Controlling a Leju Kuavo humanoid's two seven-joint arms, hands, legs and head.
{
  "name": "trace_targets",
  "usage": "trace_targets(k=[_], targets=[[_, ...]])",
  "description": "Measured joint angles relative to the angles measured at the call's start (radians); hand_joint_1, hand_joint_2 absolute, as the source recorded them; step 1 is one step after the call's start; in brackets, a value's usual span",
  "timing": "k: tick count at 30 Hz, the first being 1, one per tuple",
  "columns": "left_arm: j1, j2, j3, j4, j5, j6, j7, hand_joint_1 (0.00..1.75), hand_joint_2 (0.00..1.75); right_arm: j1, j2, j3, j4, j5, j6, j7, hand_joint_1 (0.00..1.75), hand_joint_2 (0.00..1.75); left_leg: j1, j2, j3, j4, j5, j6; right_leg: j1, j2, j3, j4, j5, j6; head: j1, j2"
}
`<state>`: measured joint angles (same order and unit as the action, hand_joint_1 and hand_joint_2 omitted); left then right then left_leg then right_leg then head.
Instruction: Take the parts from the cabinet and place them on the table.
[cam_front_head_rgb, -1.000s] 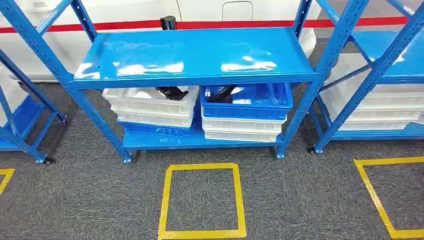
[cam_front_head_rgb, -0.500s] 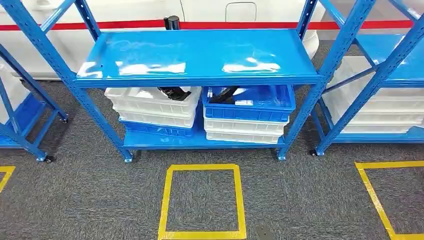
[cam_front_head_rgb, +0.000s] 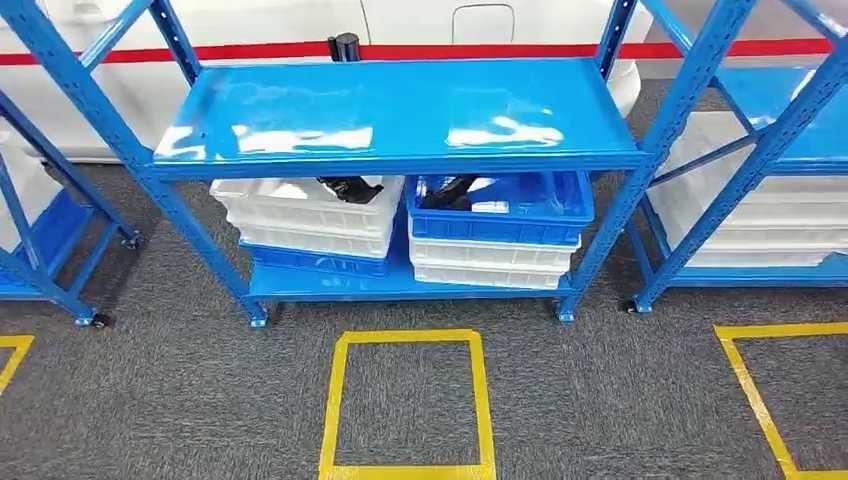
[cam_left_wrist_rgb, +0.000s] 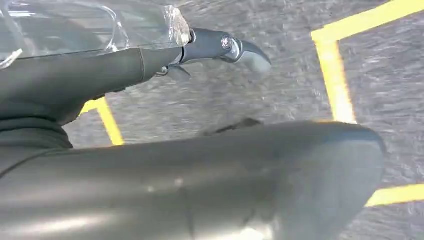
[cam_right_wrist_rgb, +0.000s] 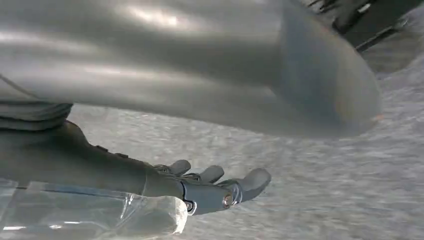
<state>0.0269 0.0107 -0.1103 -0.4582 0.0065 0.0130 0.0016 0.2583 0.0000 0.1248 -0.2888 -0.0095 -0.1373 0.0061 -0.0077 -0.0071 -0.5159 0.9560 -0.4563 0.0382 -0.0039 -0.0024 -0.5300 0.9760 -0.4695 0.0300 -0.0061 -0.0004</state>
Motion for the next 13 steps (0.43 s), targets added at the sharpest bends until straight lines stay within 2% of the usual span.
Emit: trace_targets(k=[1,2,3,5,6,7,8,9,10,11,12,13], targets=[[0.013,0.0,0.006,0.0,-0.003,-0.002,0.0,0.0,0.0,-0.012,0.0,-0.005,-0.002,0.002,0.0,-0.002,0.0,0.0,0.001,0.003,0.001,0.002,-0.003,-0.006,-0.003,0.002,-0.001,-0.005,0.005,-0.008,0.0,0.0],[0.032,0.0,0.013,0.0,-0.004,-0.005,0.0,0.0,0.0,-0.028,0.002,-0.011,-0.008,0.003,0.0,-0.004,0.0,0.0,0.006,0.003,-0.001,0.023,-0.018,-0.011,-0.008,0.001,-0.001,-0.01,0.008,-0.013,0.0,0.0],[0.057,-0.001,0.018,0.003,-0.005,-0.006,0.0,0.0,0.0,-0.047,0.0,-0.021,-0.018,0.005,0.0,-0.004,0.0,0.0,0.006,0.003,-0.026,0.074,-0.051,-0.017,-0.008,0.002,-0.001,-0.01,0.007,-0.017,-0.003,0.0],[0.1,-0.001,0.031,0.018,-0.004,-0.006,0.0,0.0,0.0,-0.086,0.002,-0.031,-0.039,0.009,0.0,-0.004,0.0,0.0,0.01,0.003,-0.108,0.241,-0.132,-0.026,-0.006,0.0,-0.001,-0.01,0.006,-0.021,-0.003,0.0],[0.119,-0.001,0.035,0.029,-0.004,-0.007,0.001,0.0,0.0,-0.104,0.002,-0.033,-0.051,0.009,0.0,-0.004,0.0,1.75,0.01,0.003,-0.144,0.31,-0.156,-0.029,-0.006,-0.004,-0.001,-0.009,0.005,-0.022,-0.003,0.0],[0.14,-0.001,0.037,0.041,-0.005,-0.008,0.002,0.0,0.0,-0.122,0.002,-0.035,-0.064,0.01,0.0,-0.004,0.0,1.75,0.011,0.003,-0.162,0.34,-0.155,-0.03,-0.006,-0.007,0.0,-0.009,0.004,-0.022,-0.003,0.0],[0.163,-0.001,0.04,0.053,-0.005,-0.008,0.001,0.0,0.0,-0.142,0.002,-0.04,-0.079,0.01,0.0,-0.004,0.0,1.75,0.012,0.003,-0.154,0.315,-0.131,-0.031,-0.006,-0.01,0.001,-0.009,0.003,-0.021,-0.003,0.0],[0.184,-0.001,0.044,0.066,-0.005,-0.008,0.001,0.0,0.0,-0.16,0.002,-0.045,-0.097,0.01,0.0,-0.004,0.0,1.75,0.014,0.003,-0.121,0.242,-0.09,-0.031,-0.006,-0.01,0.003,-0.009,0.003,-0.02,-0.003,0.0],[0.203,-0.001,0.048,0.082,-0.005,-0.008,0.001,0.0,0.0,-0.18,0.002,-0.047,-0.115,0.01,0.0,-0.004,0.0,1.75,0.015,0.004,-0.072,0.141,-0.043,-0.029,-0.007,-0.011,0.005,-0.009,0.002,-0.018,-0.003,0.0],[0.218,-0.001,0.052,0.098,-0.005,-0.008,0.001,0.0,0.0,-0.196,0.002,-0.05,-0.134,0.01,0.0,-0.005,0.0,1.75,0.015,0.007,-0.025,0.047,-0.007,-0.025,-0.007,-0.011,0.008,-0.009,0.0,-0.015,-0.003,0.0],[0.229,-0.001,0.054,0.112,-0.005,-0.008,0.001,0.0,0.0,-0.212,0.002,-0.052,-0.15,0.01,0.0,-0.006,0.0,1.75,0.011,0.011,-0.009,0.011,0.0,-0.018,-0.003,-0.011,0.01,-0.008,-0.003,-0.01,-0.004,0.0],[0.229,-0.001,0.056,0.118,-0.005,-0.008,0.002,0.0,0.0,-0.199,0.002,-0.056,-0.156,0.01,0.0,-0.006,0.0,1.75,0.005,0.014,-0.005,0.011,0.005,-0.01,-0.001,-0.006,0.006,-0.01,-0.007,-0.003,-0.002,0.0]])
